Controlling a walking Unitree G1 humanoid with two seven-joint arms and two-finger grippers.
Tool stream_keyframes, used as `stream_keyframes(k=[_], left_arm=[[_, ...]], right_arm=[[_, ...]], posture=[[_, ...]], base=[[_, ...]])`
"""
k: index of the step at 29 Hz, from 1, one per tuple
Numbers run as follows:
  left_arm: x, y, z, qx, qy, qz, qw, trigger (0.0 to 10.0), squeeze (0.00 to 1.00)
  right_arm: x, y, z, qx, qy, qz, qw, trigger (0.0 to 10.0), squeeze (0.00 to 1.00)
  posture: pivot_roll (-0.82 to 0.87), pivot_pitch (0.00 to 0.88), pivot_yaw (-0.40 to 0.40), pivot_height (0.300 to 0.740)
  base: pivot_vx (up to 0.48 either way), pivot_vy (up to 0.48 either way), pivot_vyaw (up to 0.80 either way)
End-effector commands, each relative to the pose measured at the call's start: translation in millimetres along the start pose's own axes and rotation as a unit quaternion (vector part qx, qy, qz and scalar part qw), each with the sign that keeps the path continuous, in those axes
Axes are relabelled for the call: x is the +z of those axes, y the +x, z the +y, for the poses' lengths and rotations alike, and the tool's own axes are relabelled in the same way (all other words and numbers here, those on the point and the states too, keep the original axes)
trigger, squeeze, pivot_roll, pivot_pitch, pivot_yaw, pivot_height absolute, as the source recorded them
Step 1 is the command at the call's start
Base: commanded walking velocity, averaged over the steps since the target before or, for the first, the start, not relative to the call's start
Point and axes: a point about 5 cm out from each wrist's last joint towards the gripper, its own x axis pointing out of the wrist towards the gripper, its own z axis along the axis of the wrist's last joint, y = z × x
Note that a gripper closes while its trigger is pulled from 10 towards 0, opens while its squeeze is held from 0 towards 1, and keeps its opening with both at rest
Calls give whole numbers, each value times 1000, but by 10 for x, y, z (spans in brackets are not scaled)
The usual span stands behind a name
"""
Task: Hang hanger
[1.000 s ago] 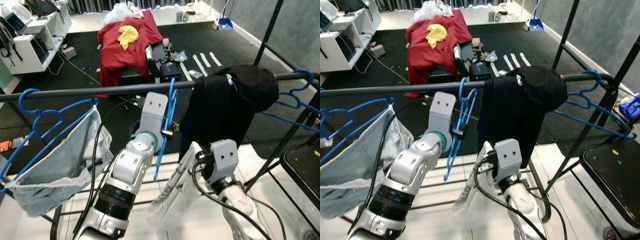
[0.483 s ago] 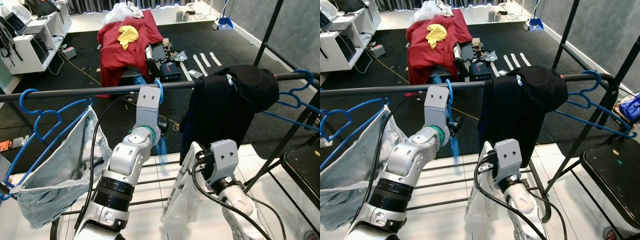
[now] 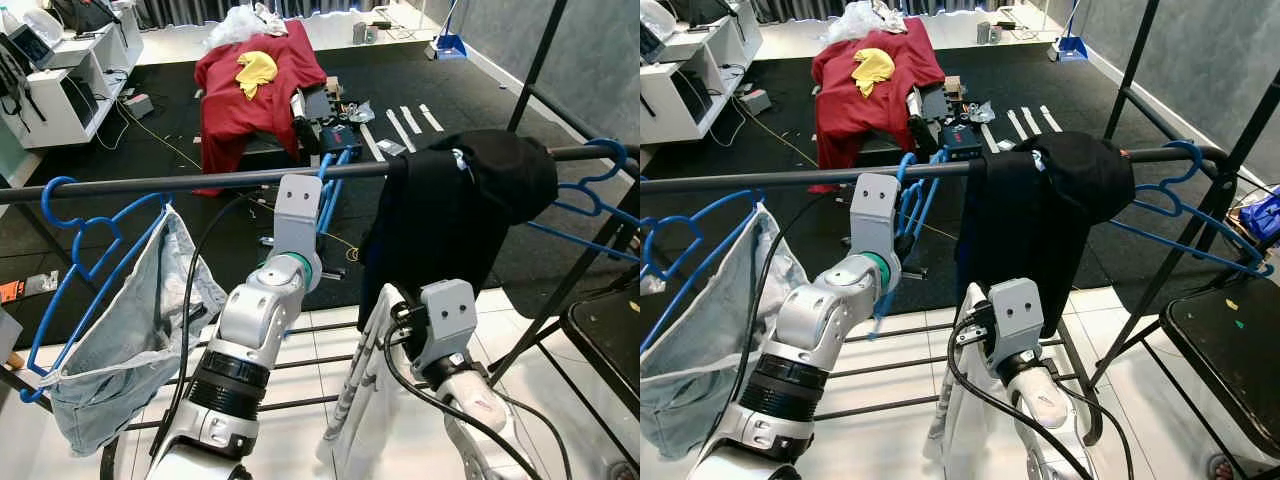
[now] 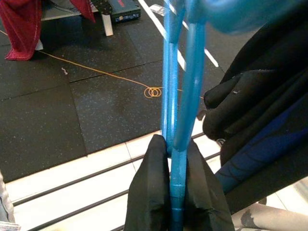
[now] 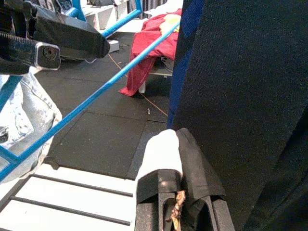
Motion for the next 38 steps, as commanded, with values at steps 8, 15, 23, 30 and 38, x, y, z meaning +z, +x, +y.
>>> stream_keyframes(k=[8, 15, 23, 30, 38], left_arm=[[165, -54, -30, -43, -46, -40, 997, 0, 0], [158, -258, 204, -96, 12, -61, 993, 10000, 0], [-191, -406, 522, -99, 174, -34, 979, 10000, 0], [-211, -558, 597, -142, 188, -46, 971, 10000, 0], [-362, -788, 652, -234, 248, -56, 939, 10000, 0]], right_arm=[[-9, -14, 22, -1, 4, -4, 1000, 10000, 0], [-8, -35, -3, -4, 2, -3, 1000, 10000, 0], [0, -25, 14, 8, 1, -4, 1000, 10000, 0], [34, -36, 17, 30, -17, -6, 999, 10000, 0], [59, -181, -23, 128, -110, 26, 985, 10000, 0]], posture=[[-217, 129, 126, 740], [-216, 132, 125, 740], [-200, 135, 117, 740], [-198, 136, 113, 740], [-208, 129, 115, 740]], base=[[0, 0, 0], [0, 0, 0], [0, 0, 0], [0, 0, 0], [0, 0, 0]])
